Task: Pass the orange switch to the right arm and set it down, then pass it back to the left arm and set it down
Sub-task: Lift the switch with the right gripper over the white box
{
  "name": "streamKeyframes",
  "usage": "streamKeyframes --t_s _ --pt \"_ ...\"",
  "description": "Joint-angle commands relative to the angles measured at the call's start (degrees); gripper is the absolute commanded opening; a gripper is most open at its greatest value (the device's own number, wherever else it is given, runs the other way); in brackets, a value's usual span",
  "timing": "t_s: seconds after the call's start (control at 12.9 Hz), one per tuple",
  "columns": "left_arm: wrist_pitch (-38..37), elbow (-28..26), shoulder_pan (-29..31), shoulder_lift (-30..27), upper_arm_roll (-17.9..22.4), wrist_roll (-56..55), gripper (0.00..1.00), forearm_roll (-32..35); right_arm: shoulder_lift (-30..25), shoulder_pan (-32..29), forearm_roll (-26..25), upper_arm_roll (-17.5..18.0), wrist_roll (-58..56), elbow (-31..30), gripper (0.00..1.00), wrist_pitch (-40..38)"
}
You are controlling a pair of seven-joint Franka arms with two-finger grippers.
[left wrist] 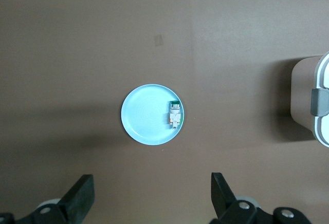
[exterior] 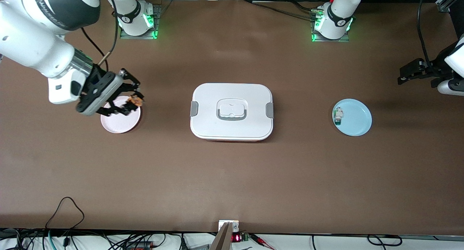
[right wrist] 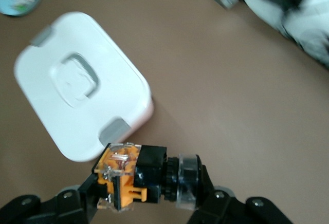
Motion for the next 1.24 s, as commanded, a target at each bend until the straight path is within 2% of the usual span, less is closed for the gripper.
streamKeyframes --t_s 0.0,0.23,0.46,0.54,0.7,1.01,1.16 --pt "-1.6 0.8 0.1 0.0 -0.1 0.1 1.00 -0.8 3.3 0.0 10.5 1.6 -14.6 2.1 0.27 2.8" --pt "-3.9 0.5 -0.4 0.9 -0.1 0.0 1.00 -0.5 4.7 0.0 22.1 2.6 -28.1 2.0 0.27 2.9" --pt "-6.9 0.4 -0.4 1.2 -0.2 0.1 1.00 -0.8 6.2 0.0 39.0 2.7 -44.7 1.8 0.26 3.1" --pt "-9.0 0.4 -0.5 1.2 -0.4 0.3 1.00 -3.2 7.4 0.0 42.8 2.7 -48.0 1.6 0.26 2.7" --pt "-12.0 0.2 0.3 2.7 -0.3 -0.1 1.00 -18.6 9.6 1.1 49.7 2.8 -53.4 1.6 0.26 2.5" --pt "-12.9 0.0 -0.1 7.1 -0.3 -2.7 1.00 -36.6 12.4 4.4 62.4 2.7 -58.5 1.6 0.25 3.2" --pt "-12.7 -1.0 -0.1 9.2 -0.3 -6.8 1.00 -46.5 13.6 6.8 66.8 2.7 -58.4 1.8 0.25 3.4"
